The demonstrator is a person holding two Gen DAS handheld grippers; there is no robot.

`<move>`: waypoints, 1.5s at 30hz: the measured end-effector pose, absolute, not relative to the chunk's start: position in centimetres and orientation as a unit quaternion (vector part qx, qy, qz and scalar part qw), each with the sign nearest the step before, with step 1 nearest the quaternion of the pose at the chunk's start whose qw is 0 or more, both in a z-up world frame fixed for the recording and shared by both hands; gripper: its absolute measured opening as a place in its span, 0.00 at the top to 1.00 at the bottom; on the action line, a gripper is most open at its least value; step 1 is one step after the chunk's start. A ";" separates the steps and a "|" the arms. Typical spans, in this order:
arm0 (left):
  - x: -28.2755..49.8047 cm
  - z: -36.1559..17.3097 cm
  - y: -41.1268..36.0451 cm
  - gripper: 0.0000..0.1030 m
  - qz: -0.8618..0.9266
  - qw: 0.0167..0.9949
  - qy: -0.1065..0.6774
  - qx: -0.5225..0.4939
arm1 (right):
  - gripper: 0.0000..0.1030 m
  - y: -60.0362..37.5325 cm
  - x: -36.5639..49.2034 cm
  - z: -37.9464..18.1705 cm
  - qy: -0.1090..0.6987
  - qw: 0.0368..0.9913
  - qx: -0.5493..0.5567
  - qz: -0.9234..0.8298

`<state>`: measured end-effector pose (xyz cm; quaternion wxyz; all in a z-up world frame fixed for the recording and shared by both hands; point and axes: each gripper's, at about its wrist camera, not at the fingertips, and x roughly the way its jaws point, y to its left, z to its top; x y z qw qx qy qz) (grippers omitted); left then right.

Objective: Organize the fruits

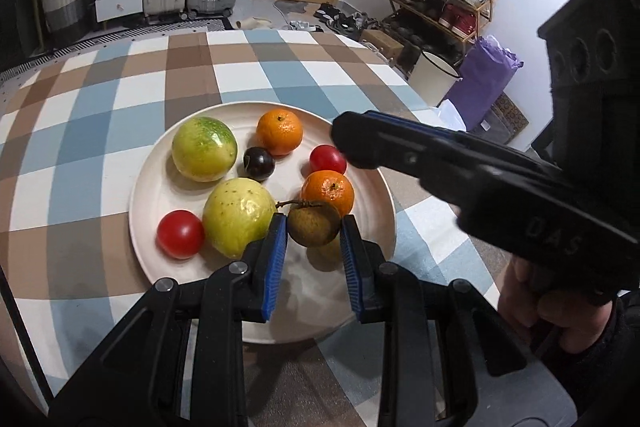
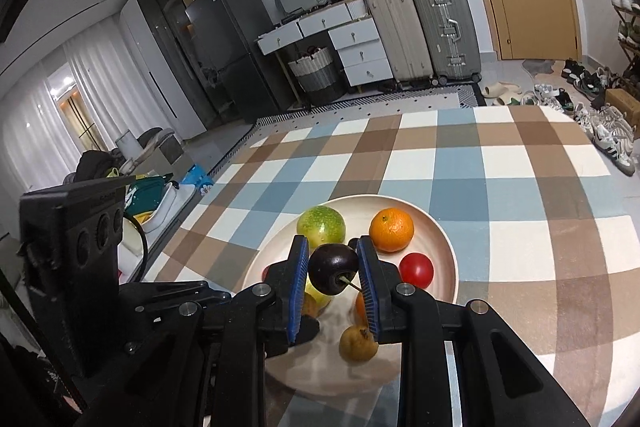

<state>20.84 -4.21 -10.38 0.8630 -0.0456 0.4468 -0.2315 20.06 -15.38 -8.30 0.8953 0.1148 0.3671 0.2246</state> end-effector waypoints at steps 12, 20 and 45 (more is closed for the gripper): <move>21.6 -10.8 -3.8 0.75 -0.246 0.855 0.452 -0.064 | 0.43 -15.7 21.8 -10.4 0.385 0.886 0.143 0.217; 19.6 -9.1 -3.2 0.75 -0.237 0.868 0.432 -0.056 | 0.34 -17.9 20.0 -8.4 0.348 0.905 0.158 0.189; 10.7 -5.7 2.0 0.03 -0.055 0.937 0.342 -0.038 | 0.04 -19.1 9.7 -6.2 0.289 0.934 0.135 0.159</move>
